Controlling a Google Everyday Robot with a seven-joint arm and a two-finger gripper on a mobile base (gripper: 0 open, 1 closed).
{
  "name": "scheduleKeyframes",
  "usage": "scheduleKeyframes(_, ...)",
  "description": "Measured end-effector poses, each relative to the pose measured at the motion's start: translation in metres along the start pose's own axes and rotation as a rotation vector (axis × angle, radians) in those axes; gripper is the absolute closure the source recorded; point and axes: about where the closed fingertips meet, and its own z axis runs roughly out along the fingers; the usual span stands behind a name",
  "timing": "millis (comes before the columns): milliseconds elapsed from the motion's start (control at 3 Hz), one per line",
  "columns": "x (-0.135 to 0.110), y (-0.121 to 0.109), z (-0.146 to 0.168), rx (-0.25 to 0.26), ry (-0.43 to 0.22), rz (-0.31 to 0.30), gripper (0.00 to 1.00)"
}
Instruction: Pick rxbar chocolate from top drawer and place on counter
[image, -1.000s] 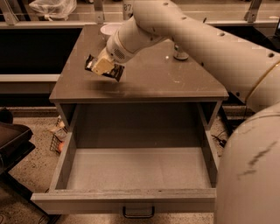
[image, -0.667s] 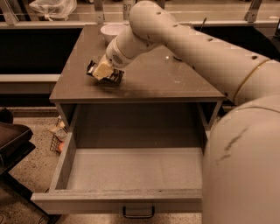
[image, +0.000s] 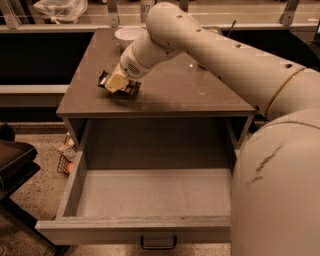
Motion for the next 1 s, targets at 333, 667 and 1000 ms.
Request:
scheduleKeyframes(333,-0.0001,0.0014,0.0026,-0.005,0.001,-0.001,0.28)
scheduleKeyframes(667,-0.0001,0.0034,0.0062,-0.011,0.002,-0.002,0.00)
scheduleKeyframes(1000,-0.0001,0.0037,0.0069,-0.012,0.003,-0.002,0.00)
